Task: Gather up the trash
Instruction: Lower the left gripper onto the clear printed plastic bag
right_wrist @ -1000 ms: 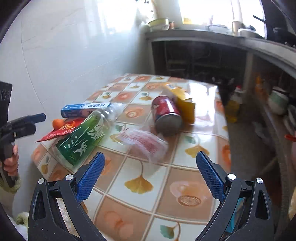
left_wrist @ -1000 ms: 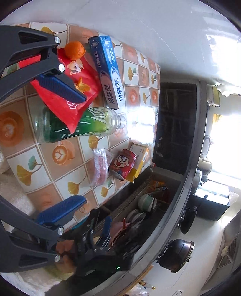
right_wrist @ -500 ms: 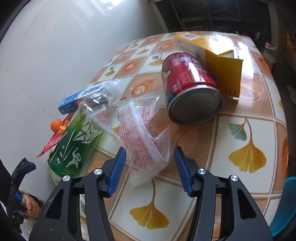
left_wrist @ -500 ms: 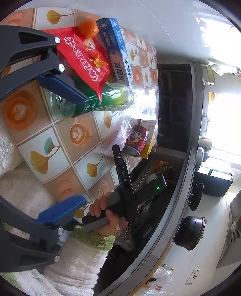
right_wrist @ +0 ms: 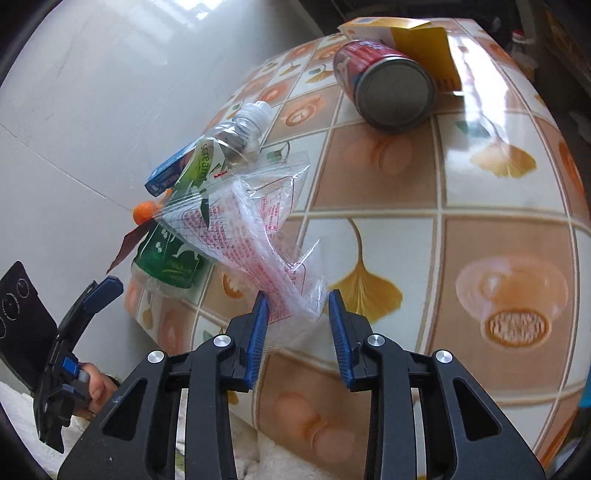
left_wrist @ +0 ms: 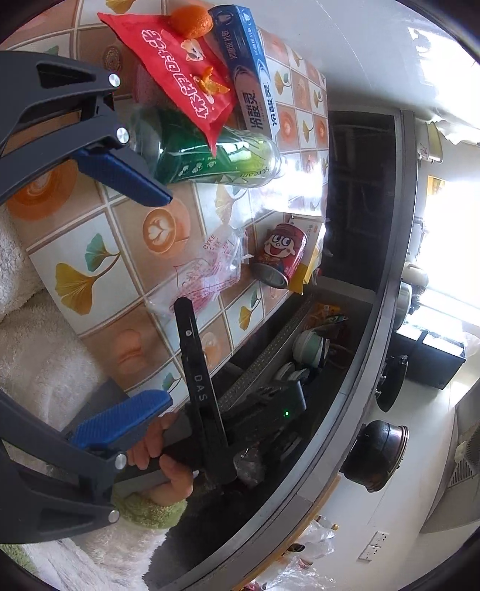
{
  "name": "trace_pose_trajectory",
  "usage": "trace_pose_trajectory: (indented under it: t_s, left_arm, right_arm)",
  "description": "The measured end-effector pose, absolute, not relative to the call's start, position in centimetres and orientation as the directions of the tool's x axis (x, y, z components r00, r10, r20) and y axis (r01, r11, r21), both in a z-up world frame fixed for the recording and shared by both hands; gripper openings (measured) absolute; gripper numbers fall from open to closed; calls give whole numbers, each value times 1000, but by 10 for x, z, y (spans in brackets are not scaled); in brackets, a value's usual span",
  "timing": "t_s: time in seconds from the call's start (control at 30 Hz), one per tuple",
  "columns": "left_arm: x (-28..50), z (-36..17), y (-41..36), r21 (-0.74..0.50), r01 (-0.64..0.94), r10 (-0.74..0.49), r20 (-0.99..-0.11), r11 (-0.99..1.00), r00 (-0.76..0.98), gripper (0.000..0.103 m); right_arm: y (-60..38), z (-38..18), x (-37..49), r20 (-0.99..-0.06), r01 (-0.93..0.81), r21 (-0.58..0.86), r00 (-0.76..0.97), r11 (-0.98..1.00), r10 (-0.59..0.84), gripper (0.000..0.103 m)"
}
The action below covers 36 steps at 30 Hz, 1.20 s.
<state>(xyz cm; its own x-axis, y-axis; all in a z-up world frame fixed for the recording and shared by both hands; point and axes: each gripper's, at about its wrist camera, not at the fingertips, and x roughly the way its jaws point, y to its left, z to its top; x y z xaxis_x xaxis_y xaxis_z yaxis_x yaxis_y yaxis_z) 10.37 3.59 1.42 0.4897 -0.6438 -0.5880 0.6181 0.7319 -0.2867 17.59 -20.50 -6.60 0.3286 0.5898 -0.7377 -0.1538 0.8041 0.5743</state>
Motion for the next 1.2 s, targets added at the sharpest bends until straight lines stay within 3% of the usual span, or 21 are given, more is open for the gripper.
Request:
trace_pose_trajectory:
  t_s: [0.1, 0.17, 0.23, 0.53, 0.77, 1.0, 1.2]
  left_arm:
    - [100, 11, 29, -288, 640, -656, -597, 712, 462, 97]
    - [98, 8, 22, -295, 653, -664, -609, 698, 434, 97]
    - [98, 3, 16, -313, 654, -669, -623, 688, 405, 97]
    - [116, -20, -23, -417, 568, -640, -718, 710, 273, 97]
    - [153, -39, -38, -515, 319, -594, -768, 796, 240, 97]
    - [181, -48, -50, -399, 159, -429, -851, 903, 303, 97]
    - [189, -53, -72, -239, 200, -301, -869, 950, 394, 97]
  right_arm:
    - [-215, -67, 157, -706, -91, 635, 336, 767, 624, 36]
    - [-220, -68, 146, -682, -52, 672, 346, 739, 644, 55]
    - [-226, -65, 136, -644, -40, 707, 375, 706, 667, 66]
    - [-284, -49, 105, -547, 4, 761, 542, 649, 638, 71]
    - [-301, -61, 94, -512, 17, 781, 590, 625, 624, 71]
    - [-316, -63, 85, -496, 18, 783, 620, 622, 607, 72]
    - [-323, -63, 81, -521, 31, 757, 632, 652, 574, 73]
